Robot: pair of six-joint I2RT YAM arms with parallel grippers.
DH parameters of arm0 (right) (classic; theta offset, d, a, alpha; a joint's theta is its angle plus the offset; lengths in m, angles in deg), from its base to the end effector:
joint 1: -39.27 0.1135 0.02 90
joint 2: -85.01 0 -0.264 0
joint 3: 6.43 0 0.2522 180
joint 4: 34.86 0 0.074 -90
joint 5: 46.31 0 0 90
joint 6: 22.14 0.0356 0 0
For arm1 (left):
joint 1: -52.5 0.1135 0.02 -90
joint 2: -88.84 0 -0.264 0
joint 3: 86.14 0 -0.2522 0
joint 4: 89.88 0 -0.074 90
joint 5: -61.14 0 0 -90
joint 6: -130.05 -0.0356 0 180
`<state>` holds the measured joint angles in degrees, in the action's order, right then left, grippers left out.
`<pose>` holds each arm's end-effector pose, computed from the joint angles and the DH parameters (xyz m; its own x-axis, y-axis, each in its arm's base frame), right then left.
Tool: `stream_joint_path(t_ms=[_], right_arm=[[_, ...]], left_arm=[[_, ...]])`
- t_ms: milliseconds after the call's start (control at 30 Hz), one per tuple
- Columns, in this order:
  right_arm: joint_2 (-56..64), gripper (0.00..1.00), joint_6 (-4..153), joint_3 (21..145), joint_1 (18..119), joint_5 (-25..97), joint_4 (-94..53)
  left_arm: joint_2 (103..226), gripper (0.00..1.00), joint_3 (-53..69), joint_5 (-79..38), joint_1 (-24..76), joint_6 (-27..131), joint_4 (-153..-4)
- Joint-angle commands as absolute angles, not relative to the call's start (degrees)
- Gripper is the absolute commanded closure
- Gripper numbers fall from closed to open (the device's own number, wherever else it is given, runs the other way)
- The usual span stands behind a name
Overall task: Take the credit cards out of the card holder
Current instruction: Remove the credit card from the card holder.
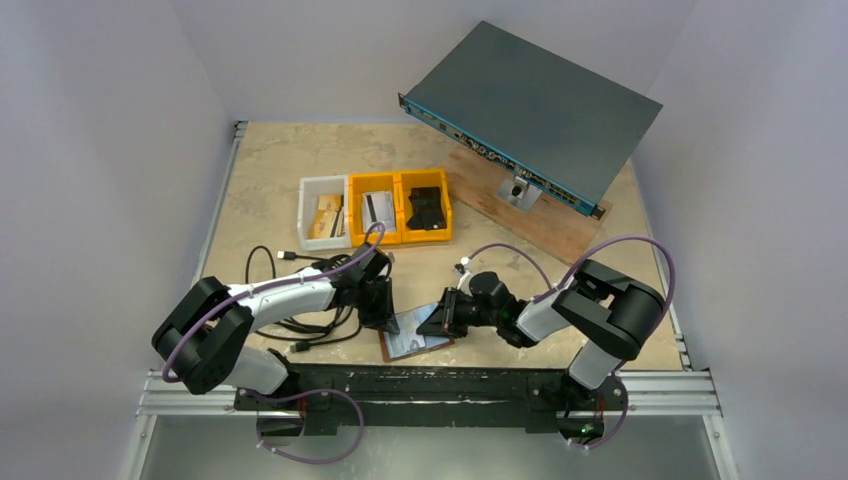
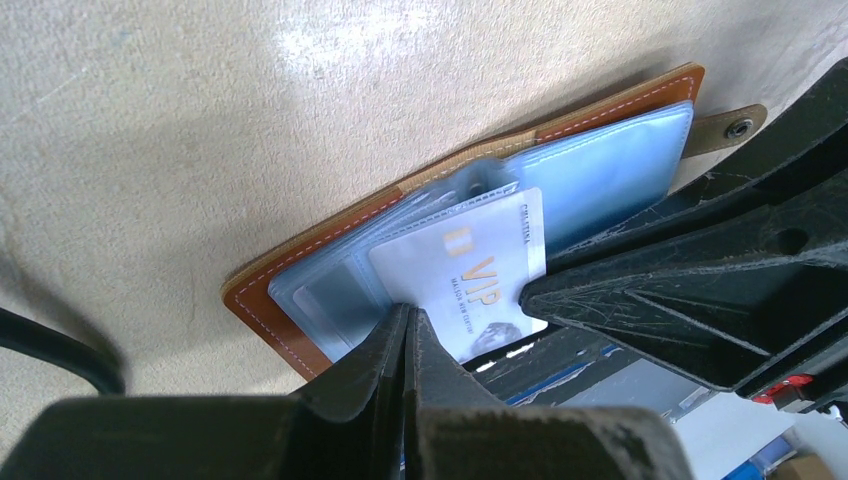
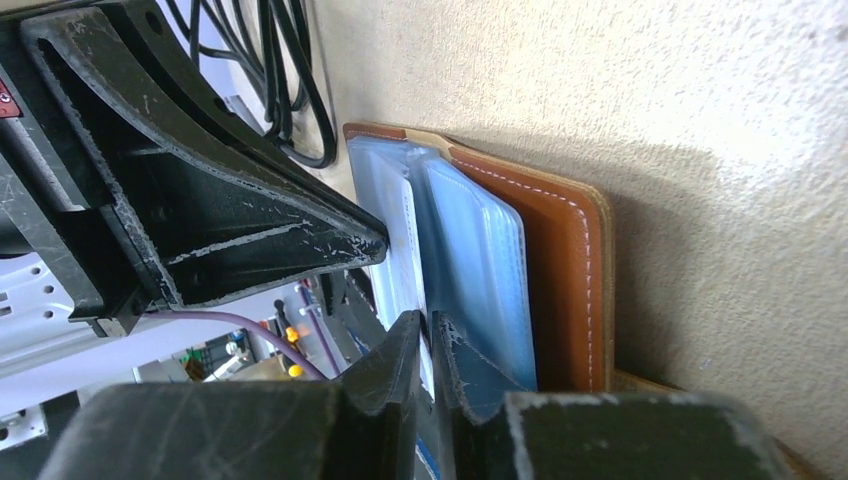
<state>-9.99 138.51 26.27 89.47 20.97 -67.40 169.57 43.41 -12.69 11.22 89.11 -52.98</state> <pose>0.1514 0.2032 0.1002 -0.9764 0.1877 -0.1068 -0.0061 0.4701 0.8826 0.1717 -0.1640 0.1472 -0.9938 -0.0929 -0.0602 -0.0549 0.8856 -0.4612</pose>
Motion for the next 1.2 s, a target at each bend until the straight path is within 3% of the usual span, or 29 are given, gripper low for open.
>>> stream_joint_path(t_ms=[0, 133, 700, 833, 900, 1067, 1167], right_arm=[[-9.94, 0.96, 138.69, 25.79, 89.19, 20.20, -70.39], [-8.97, 1.00, 138.14, 25.79, 89.15, 21.05, -68.62], [-4.26, 1.00, 134.06, 26.14, 89.11, 26.01, -58.14], [-6.44, 0.85, 134.26, 26.41, 89.12, 24.68, -60.54], [-7.74, 0.83, 134.88, 26.41, 89.06, 23.97, -62.42], [-10.06, 0.85, 136.98, 25.76, 89.09, 22.61, -67.07], [-9.90, 0.91, 137.47, 25.30, 89.03, 22.70, -67.71]], left_arm=[[170.83, 1.00, 44.41, -19.11, 11.36, 87.91, -49.89], [170.36, 1.00, 44.41, -19.92, 11.92, 87.57, -48.71], [170.40, 1.00, 44.68, -20.73, 13.38, 86.59, -47.44], [170.53, 1.00, 44.60, -20.38, 13.39, 86.34, -47.64], [170.72, 1.00, 44.46, -20.25, 13.32, 86.20, -47.73], [170.76, 1.00, 44.41, -20.25, 13.39, 86.20, -47.64], [170.83, 1.00, 44.25, -20.60, 13.34, 86.20, -47.35]])
